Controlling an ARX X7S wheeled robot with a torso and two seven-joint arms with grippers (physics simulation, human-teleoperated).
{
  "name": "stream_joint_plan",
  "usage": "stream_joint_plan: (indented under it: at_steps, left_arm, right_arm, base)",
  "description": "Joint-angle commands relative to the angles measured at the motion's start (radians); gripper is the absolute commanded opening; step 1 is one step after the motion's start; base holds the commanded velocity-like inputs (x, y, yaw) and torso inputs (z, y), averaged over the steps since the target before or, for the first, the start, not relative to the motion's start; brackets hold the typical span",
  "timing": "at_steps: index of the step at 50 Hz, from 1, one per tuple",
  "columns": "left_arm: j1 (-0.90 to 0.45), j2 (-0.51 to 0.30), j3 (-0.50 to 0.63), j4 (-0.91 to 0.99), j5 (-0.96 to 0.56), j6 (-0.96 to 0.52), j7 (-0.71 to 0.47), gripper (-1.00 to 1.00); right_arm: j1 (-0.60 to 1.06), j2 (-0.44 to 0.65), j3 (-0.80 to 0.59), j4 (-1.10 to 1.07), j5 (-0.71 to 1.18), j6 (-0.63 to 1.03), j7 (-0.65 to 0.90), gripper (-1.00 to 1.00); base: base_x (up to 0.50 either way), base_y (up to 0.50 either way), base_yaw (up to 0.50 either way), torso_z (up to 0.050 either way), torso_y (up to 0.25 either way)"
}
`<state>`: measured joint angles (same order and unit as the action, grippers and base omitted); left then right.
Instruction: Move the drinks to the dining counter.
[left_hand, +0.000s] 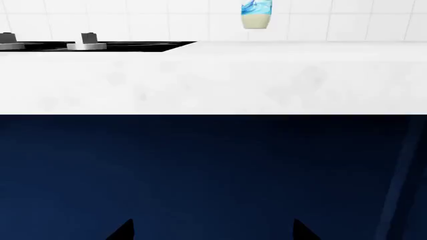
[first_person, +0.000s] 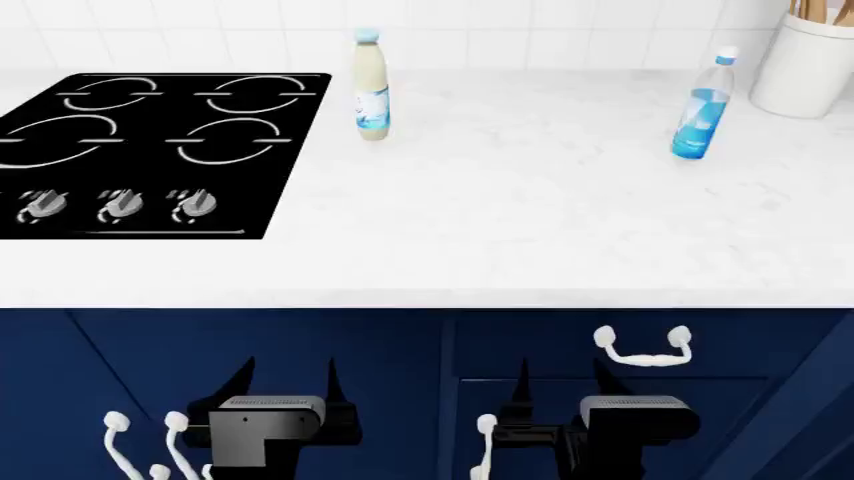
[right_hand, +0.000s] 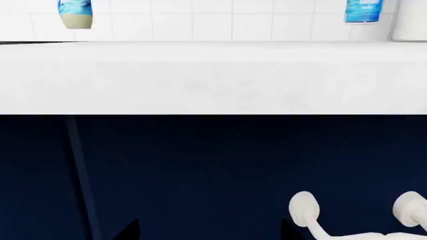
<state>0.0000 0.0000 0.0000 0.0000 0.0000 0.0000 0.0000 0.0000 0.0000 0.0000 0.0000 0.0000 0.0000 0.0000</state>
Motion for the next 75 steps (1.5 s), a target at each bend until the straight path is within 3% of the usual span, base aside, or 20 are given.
stream_joint_plan:
  at_steps: [1, 16, 18, 22, 24, 28, 31, 35, 37, 40, 46, 53, 56, 58, 61, 63, 65, 68, 72, 75]
  left_arm:
    - [0.003, -0.017, 0.021, 0.005, -0.013, -0.006, -0.015, 1.0]
    - [0.004, -0.055, 0.068, 0.003, -0.039, -0.002, -0.063, 1.0]
    - [0.026, -0.065, 0.07, 0.04, -0.023, 0.067, -0.076, 1.0]
    - [0.026, -0.07, 0.077, 0.04, -0.028, 0.068, -0.083, 1.0]
    - [0.028, -0.099, 0.03, 0.34, -0.168, -0.134, -0.07, 1.0]
    - [-0.005, -0.116, 0.019, 0.43, -0.178, -0.261, -0.11, 1.0]
    - [-0.029, -0.128, 0.0, 0.48, -0.212, -0.354, -0.129, 1.0]
    - [-0.044, -0.157, -0.02, 0.546, -0.231, -0.395, -0.131, 1.0]
    - [-0.045, -0.191, 0.013, 0.576, -0.12, -0.35, -0.164, 1.0]
    - [-0.06, -0.195, -0.007, 0.601, -0.157, -0.44, -0.168, 1.0]
    - [-0.13, -0.25, -0.025, 0.768, -0.176, -0.656, -0.176, 1.0]
    - [-0.368, -0.303, -0.108, 0.948, -0.317, -1.002, -0.181, 1.0]
    - [-0.541, -0.339, -0.241, 1.047, -0.565, -1.239, -0.286, 1.0]
    - [-0.669, -0.541, -0.283, 1.047, -0.865, -1.272, -0.586, 1.0]
    - [-0.885, -0.684, -0.303, 0.979, -1.315, -1.282, -1.036, 1.0]
    - [-0.981, -0.765, -0.251, 0.964, -1.615, -1.232, -1.199, 1.0]
    - [-1.07, -0.83, -0.201, 0.944, -1.871, -1.191, -1.276, 1.0]
    - [-1.162, -0.928, -0.169, 0.93, -2.025, -1.098, -1.378, 1.0]
    - [-1.183, -1.001, -0.189, 0.981, -2.127, -1.033, -1.435, 1.0]
    - [-1.145, -0.983, -0.226, 0.968, -2.095, -1.053, -1.404, 1.0]
  right_arm:
    - [-0.001, 0.015, -0.02, 0.001, 0.021, -0.002, 0.016, 1.0]
    - [0.01, 0.052, -0.068, 0.019, 0.063, -0.009, 0.062, 1.0]
    - [0.03, 0.055, -0.02, -0.101, 0.118, 0.258, 0.112, 1.0]
    - [0.03, 0.061, -0.026, -0.101, 0.125, 0.257, 0.119, 1.0]
    - [0.023, 0.085, 0.05, -0.331, 0.223, 0.392, 0.132, 1.0]
    - [0.013, 0.112, 0.067, -0.415, 0.289, 0.357, 0.072, 1.0]
    - [-0.001, 0.149, 0.005, -0.467, 0.157, 0.349, 0.114, 1.0]
    - [0.002, 0.152, 0.032, -0.602, 0.205, 0.429, 0.132, 1.0]
    - [0.015, 0.151, 0.059, -0.69, 0.241, 0.484, 0.151, 1.0]
    - [0.021, 0.198, -0.02, -0.741, 0.135, 0.529, 0.175, 1.0]
    - [0.073, 0.189, 0.07, -0.847, 0.269, 0.639, 0.157, 1.0]
    - [0.427, 0.257, 0.061, -1.013, 0.343, 1.083, 0.221, 1.0]
    - [0.551, 0.284, 0.146, -1.047, 0.538, 1.197, 0.34, 1.0]
    - [0.636, 0.461, 0.139, -1.047, 0.838, 1.164, 0.64, 1.0]
    - [0.777, 0.581, 0.137, -1.046, 1.288, 1.129, 0.959, 1.0]
    - [0.883, 0.652, 0.091, -1.045, 1.465, 1.156, 1.121, 1.0]
    - [1.018, 0.715, 0.037, -1.03, 1.657, 1.138, 1.283, 1.0]
    - [1.279, 0.783, -0.105, -1.045, 1.95, 1.064, 1.547, 1.0]
    - [1.26, 0.711, 0.045, -1.047, 2.049, 1.137, 1.57, 1.0]
    - [1.214, 0.719, 0.06, -1.047, 2.049, 1.143, 1.57, 1.0]
  base:
    - [0.0, 0.0, 0.0, 0.0, 0.0]
    - [0.0, 0.0, 0.0, 0.0, 0.0]
    - [0.0, 0.0, 0.0, 0.0, 0.0]
    - [0.0, 0.0, 0.0, 0.0, 0.0]
    - [0.0, 0.0, 0.0, 0.0, 0.0]
    - [0.0, 0.0, 0.0, 0.0, 0.0]
    - [0.0, 0.0, 0.0, 0.0, 0.0]
    - [0.0, 0.0, 0.0, 0.0, 0.0]
    - [0.0, 0.0, 0.0, 0.0, 0.0]
    - [0.0, 0.0, 0.0, 0.0, 0.0]
    - [0.0, 0.0, 0.0, 0.0, 0.0]
    - [0.0, 0.0, 0.0, 0.0, 0.0]
    - [0.0, 0.0, 0.0, 0.0, 0.0]
    - [0.0, 0.0, 0.0, 0.0, 0.0]
    - [0.0, 0.0, 0.0, 0.0, 0.0]
    - [0.0, 0.0, 0.0, 0.0, 0.0]
    - [0.0, 0.0, 0.0, 0.0, 0.0]
    - [0.0, 0.0, 0.0, 0.0, 0.0]
    - [0.0, 0.0, 0.0, 0.0, 0.0]
    - [0.0, 0.0, 0.0, 0.0, 0.0]
